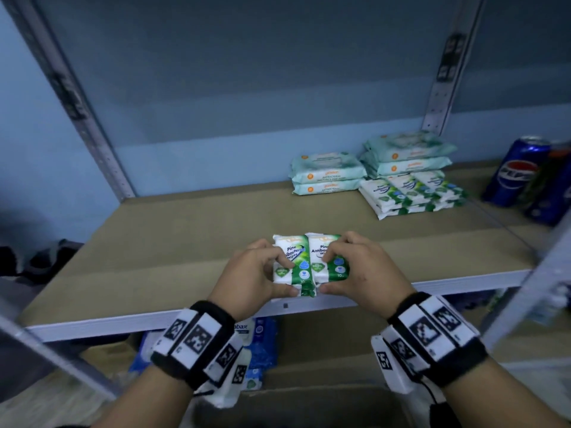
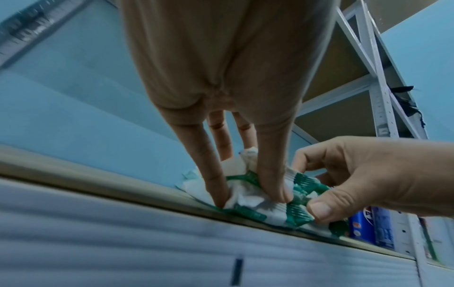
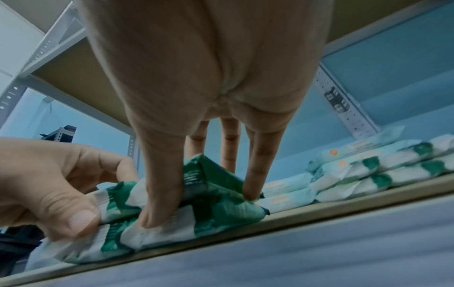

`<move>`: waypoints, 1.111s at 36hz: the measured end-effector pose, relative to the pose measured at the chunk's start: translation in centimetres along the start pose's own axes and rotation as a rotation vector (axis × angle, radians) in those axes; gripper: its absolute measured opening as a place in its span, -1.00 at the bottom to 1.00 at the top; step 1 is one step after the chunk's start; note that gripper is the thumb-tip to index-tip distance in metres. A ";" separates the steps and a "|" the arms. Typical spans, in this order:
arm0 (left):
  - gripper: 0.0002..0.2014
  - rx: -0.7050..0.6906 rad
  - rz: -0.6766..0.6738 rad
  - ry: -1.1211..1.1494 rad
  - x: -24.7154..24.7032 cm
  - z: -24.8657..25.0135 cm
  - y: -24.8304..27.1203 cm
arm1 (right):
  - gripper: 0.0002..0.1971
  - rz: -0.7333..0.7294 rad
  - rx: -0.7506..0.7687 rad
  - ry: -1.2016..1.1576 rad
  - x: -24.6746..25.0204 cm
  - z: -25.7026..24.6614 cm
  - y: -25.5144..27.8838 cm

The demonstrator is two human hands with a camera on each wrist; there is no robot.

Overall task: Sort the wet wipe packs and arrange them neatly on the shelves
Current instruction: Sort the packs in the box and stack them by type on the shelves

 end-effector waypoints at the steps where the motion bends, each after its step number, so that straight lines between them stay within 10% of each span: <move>1: -0.64 -0.003 -0.005 0.003 -0.5 0.4 -0.5 | -0.54 0.007 -0.010 0.032 0.3 0.3 0.2; 40: -0.61 0.161 -0.094 -0.175 -7.0 2.7 -16.9 | -0.86 -0.182 -0.112 0.767 4.8 7.4 -12.8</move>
Point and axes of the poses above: each hand's wrist, its own y-axis away from the middle knuckle, its own x-axis out of the back of the hand, z = x × y, the point moved 3 cm from there along -y, towards the middle knuckle, and after that the axes turned 7 degrees about -x, right-handed, at the moved point
